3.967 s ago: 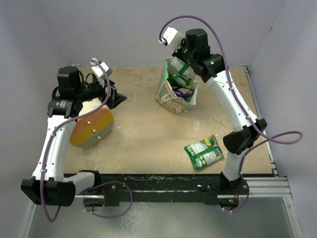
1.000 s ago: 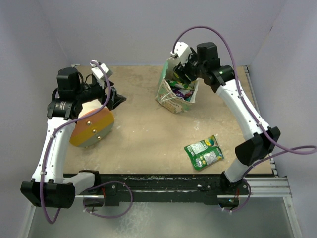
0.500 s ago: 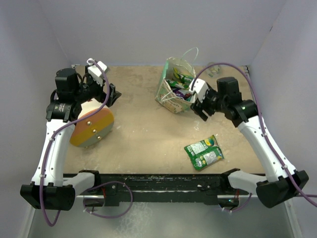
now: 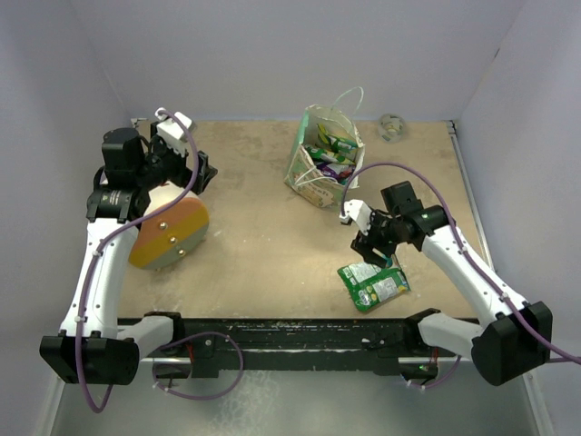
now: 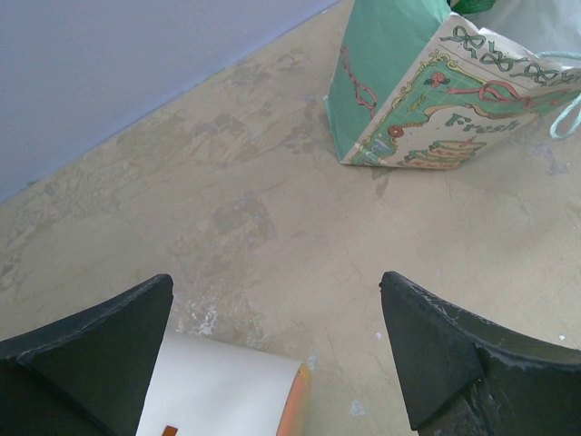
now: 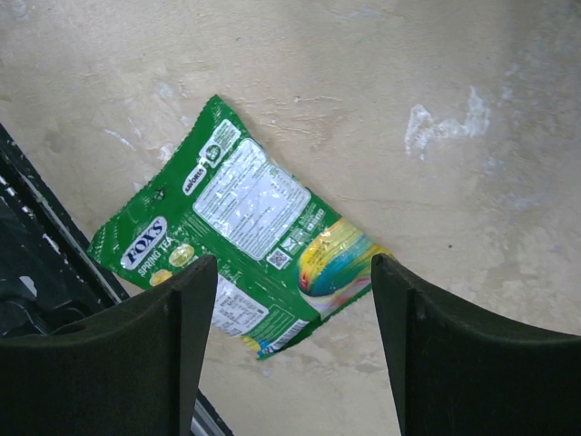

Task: Place the snacks into the paper bag
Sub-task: Pick up the snack from the center of the board.

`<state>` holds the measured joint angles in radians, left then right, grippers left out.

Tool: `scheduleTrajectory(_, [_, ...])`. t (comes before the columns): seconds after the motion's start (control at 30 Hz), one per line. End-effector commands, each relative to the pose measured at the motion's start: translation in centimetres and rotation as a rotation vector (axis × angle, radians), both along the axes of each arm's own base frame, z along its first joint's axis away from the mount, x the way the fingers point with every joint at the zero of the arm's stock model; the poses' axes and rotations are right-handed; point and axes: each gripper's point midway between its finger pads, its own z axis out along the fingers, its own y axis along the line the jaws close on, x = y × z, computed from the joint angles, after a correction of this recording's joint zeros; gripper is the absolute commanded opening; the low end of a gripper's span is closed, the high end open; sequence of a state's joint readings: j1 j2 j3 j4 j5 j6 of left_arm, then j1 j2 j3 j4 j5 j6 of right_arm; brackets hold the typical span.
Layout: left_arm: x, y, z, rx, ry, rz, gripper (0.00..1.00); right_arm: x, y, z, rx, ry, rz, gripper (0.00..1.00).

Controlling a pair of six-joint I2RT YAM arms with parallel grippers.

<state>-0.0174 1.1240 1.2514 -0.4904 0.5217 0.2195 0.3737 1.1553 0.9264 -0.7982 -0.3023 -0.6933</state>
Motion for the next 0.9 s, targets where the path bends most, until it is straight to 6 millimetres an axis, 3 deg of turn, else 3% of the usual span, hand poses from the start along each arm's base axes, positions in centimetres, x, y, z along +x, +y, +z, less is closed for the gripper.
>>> scheduleTrajectory(0.0, [0.2, -0.1, 1.0, -0.022, -0.048, -0.01, 0.99, -0.7, 2.7, -1.4, 0.006, 0.001, 0.103, 0.7])
scheduleTrajectory(0.3, [0.0, 0.0, 1.2, -0.025, -0.054, -0.018, 0.99, -0.1, 5.8, -5.5, -0.064, 0.055, 0.194, 0.72])
scheduleTrajectory(0.5, [-0.2, 0.1, 1.5, -0.024, -0.063, -0.015, 0.99, 0.1, 5.3, -8.7, -0.167, 0.119, 0.208, 0.75])
scheduleTrajectory(0.67, [-0.2, 0.1, 1.4, -0.025, -0.061, -0.018, 0.99, -0.1, 4.5, -10.0, -0.22, 0.148, 0.203, 0.75])
scheduleTrajectory(0.87, [-0.3, 0.1, 1.3, -0.024, -0.061, -0.022, 0.99, -0.8, 3.9, -10.9, -0.243, 0.183, 0.204, 0.65])
